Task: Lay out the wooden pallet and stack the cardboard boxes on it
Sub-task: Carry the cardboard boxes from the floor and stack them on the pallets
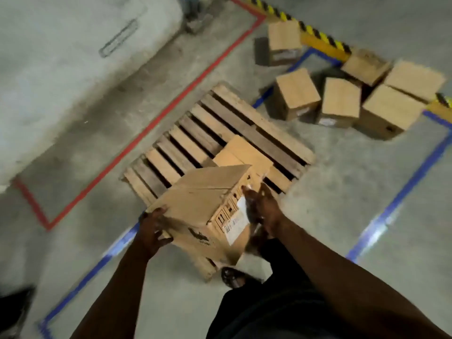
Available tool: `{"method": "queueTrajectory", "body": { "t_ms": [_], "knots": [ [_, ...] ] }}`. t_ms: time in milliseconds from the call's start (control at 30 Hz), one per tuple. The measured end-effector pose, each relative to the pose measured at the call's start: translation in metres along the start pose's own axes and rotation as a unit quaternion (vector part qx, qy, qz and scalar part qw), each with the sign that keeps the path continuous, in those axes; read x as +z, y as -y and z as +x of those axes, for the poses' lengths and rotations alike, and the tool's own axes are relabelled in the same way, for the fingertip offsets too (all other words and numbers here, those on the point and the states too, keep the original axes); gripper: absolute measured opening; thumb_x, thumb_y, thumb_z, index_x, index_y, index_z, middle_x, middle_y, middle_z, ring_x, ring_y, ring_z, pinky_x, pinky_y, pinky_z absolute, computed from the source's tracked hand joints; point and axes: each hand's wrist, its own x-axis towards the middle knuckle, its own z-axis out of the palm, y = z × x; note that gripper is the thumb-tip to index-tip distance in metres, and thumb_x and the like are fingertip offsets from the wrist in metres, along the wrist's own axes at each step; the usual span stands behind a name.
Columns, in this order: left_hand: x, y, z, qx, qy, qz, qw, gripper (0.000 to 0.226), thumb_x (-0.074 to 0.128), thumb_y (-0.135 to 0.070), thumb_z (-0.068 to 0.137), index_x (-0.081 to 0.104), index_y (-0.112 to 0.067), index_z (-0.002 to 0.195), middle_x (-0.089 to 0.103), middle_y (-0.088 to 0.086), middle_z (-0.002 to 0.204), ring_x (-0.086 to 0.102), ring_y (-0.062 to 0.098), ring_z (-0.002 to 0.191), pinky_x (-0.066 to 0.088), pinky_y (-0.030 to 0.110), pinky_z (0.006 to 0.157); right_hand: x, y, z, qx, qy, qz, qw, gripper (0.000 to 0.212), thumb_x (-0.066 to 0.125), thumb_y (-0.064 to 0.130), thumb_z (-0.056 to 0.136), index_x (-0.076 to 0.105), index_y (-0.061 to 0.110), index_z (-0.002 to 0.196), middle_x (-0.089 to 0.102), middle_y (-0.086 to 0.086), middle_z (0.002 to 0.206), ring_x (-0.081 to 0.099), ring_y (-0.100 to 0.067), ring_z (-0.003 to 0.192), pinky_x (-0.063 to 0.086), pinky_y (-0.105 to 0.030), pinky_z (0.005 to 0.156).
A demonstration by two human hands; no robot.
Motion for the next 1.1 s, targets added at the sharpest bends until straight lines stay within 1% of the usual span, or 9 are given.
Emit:
{"method": "queueTrajectory", "body": {
  "t_ms": [67,200,333,400,500,567,700,867,1100],
  "knots": [
    [-0.004,-0.015,0.030,-0.015,0.013,0.052,0.998,0.015,0.054,-0.031,0.106,0.067,-0.030,0.114,0.057,0.011,0.126,0.050,0.041,0.130,0.054,0.056,0.089,0.011,-0.029,0.022,-0.018,-0.053,0.046,0.997,0.071,0.088,0.066,0.070,0.056,0.052,0.132,0.071,-0.001,0.129,0.071,-0.029,0.114,0.060,-0.051,0.093],
    [0.008,-0.050,0.081,-0.007,0.002,0.204,0.979,0.005,0.059,-0.027,0.104,0.064,-0.025,0.105,0.059,0.012,0.125,0.054,0.039,0.130,0.049,0.057,0.103,0.025,-0.039,0.049,-0.045,-0.026,0.139,0.989,0.043,0.087,0.053,0.076,0.063,0.053,0.112,0.077,0.004,0.118,0.074,-0.024,0.109,0.058,-0.049,0.097],
    [0.029,-0.073,0.143,0.003,-0.022,0.321,0.947,0.017,0.076,-0.016,0.095,0.065,-0.015,0.109,0.065,0.013,0.115,0.056,0.046,0.132,0.048,0.054,0.099,0.033,-0.060,0.093,-0.029,-0.024,0.206,0.978,0.024,0.081,0.028,0.091,0.060,0.024,0.103,0.071,0.012,0.084,0.069,-0.001,0.072,0.055,-0.025,0.071],
    [0.045,-0.075,0.182,0.002,0.007,0.397,0.918,0.044,0.081,-0.013,0.090,0.060,-0.015,0.128,0.062,0.012,0.123,0.057,0.042,0.128,0.048,0.052,0.097,0.035,-0.077,0.122,-0.003,-0.023,0.217,0.976,0.044,0.089,0.029,0.082,0.059,0.025,0.113,0.072,-0.003,0.083,0.067,-0.016,0.068,0.053,-0.030,0.062],
    [0.073,-0.061,0.249,0.001,0.057,0.539,0.840,0.092,0.093,-0.014,0.076,0.044,-0.027,0.153,0.054,0.004,0.134,0.056,0.030,0.115,0.050,0.051,0.092,0.046,-0.124,0.176,0.025,-0.068,0.267,0.961,0.084,0.095,0.015,0.072,0.042,0.027,0.137,0.068,-0.006,0.128,0.069,-0.023,0.112,0.062,-0.032,0.082],
    [0.084,-0.040,0.303,0.000,0.066,0.599,0.798,0.105,0.098,-0.014,0.069,0.041,-0.024,0.156,0.049,0.001,0.138,0.051,0.027,0.115,0.049,0.048,0.087,0.061,-0.159,0.214,0.027,-0.097,0.268,0.958,0.102,0.092,0.004,0.073,0.028,0.027,0.150,0.060,-0.001,0.135,0.063,-0.017,0.119,0.060,-0.032,0.092],
    [0.087,0.000,0.388,0.027,0.038,0.620,0.783,0.113,0.104,-0.035,0.054,0.049,-0.018,0.151,0.052,0.004,0.144,0.052,0.030,0.117,0.055,0.055,0.097,0.093,-0.218,0.277,0.014,-0.110,0.256,0.960,0.123,0.093,0.004,0.072,0.009,0.032,0.159,0.044,0.006,0.140,0.047,-0.017,0.130,0.044,-0.040,0.115],
    [0.067,0.033,0.494,0.120,0.034,0.652,0.748,0.141,0.088,-0.085,0.028,0.055,-0.019,0.148,0.059,0.007,0.149,0.057,0.034,0.131,0.052,0.055,0.108,0.121,-0.276,0.362,-0.026,-0.168,0.278,0.945,0.130,0.101,0.012,0.057,0.022,0.027,0.159,0.048,0.001,0.149,0.051,-0.020,0.136,0.052,-0.047,0.110],
    [0.081,0.030,0.546,0.151,0.034,0.649,0.745,0.134,0.085,-0.090,0.034,0.055,-0.024,0.147,0.060,0.006,0.148,0.061,0.031,0.127,0.058,0.052,0.100,0.121,-0.271,0.421,0.001,-0.168,0.283,0.944,0.080,0.094,0.019,0.068,0.054,0.023,0.138,0.072,-0.001,0.126,0.069,-0.020,0.116,0.057,-0.046,0.104]
  ]
}}
